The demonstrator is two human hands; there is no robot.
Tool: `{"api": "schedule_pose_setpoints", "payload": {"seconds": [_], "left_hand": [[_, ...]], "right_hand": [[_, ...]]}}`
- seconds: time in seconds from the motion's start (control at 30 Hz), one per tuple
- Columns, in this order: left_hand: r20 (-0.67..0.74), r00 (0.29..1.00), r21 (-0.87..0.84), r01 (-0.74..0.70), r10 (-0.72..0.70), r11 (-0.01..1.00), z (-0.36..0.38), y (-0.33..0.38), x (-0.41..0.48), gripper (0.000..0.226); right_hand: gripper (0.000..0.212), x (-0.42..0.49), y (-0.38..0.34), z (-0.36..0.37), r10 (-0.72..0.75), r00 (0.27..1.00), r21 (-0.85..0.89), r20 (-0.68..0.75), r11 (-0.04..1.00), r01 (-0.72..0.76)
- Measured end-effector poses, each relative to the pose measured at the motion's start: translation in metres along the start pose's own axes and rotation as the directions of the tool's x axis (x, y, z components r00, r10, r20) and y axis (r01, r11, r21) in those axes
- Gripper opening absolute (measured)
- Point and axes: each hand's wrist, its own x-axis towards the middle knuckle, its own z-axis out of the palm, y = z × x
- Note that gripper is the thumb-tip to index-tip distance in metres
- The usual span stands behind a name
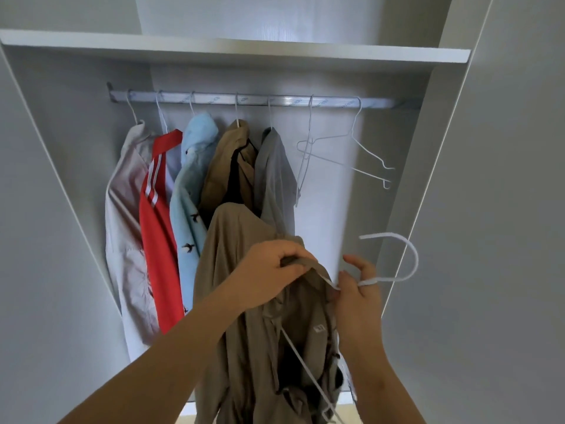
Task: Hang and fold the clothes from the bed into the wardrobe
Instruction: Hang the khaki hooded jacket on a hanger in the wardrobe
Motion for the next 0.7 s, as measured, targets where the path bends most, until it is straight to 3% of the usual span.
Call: {"api": "schedule_pose_setpoints", "payload": {"seconds": [0.03, 0.1, 0.13, 0.2, 0.27, 0.33, 0.43, 0.53, 0.6, 0.7], "left_hand": [[-0.050, 0.994, 0.224, -0.082, 0.095, 0.971, 0.000, -0.004, -0.002, 0.018], [-0.122, 0.947, 0.659, -0.147, 0.298, 0.738, 0.002, -0.011, -0.003, 0.022], [-0.128, 0.926, 0.771, -0.133, 0.355, 0.623, 0.003, -0.012, -0.001, 0.028], [-0.070, 0.905, 0.815, -0.190, 0.419, 0.547, 0.000, -0.010, 0.004, 0.035], [0.017, 0.902, 0.767, -0.288, 0.431, 0.573, -0.003, -0.011, 0.008, 0.040], [0.034, 0.923, 0.722, -0.288, 0.383, 0.629, -0.003, -0.011, 0.011, 0.046], [-0.047, 0.966, 0.619, -0.170, 0.252, 0.767, 0.001, -0.008, 0.007, 0.041], [-0.188, 0.963, 0.539, -0.064, 0.195, 0.840, -0.001, -0.012, 0.011, 0.026], [-0.306, 0.934, 0.481, -0.017, 0.186, 0.877, -0.008, -0.010, 0.016, 0.024], [-0.402, 0.896, 0.428, 0.003, 0.188, 0.904, -0.024, -0.003, 0.019, 0.023]], "right_hand": [[0.030, 0.001, -0.002, 0.000, -0.002, 1.000, 0.018, 0.005, 1.000, 0.002], [0.028, 0.001, -0.004, -0.001, -0.014, 0.999, 0.058, 0.030, 0.998, 0.012], [0.028, 0.001, -0.005, -0.002, -0.033, 0.998, 0.060, 0.048, 0.998, 0.030], [0.030, 0.001, -0.010, -0.004, -0.078, 0.995, 0.045, 0.068, 0.996, 0.075], [0.026, 0.005, -0.015, -0.006, -0.109, 0.994, 0.024, 0.031, 0.994, 0.108], [0.015, 0.012, -0.021, -0.008, -0.149, 0.989, -0.031, -0.027, 0.989, 0.148], [0.025, 0.016, -0.025, -0.009, -0.276, 0.959, -0.131, -0.063, 0.955, 0.266], [0.029, 0.015, -0.019, -0.012, -0.403, 0.888, -0.234, -0.223, 0.906, 0.353], [0.024, 0.014, -0.008, -0.016, -0.370, 0.882, -0.258, -0.292, 0.918, 0.300], [0.024, 0.015, 0.011, -0.015, -0.235, 0.954, -0.266, -0.186, 0.947, 0.181]]}}
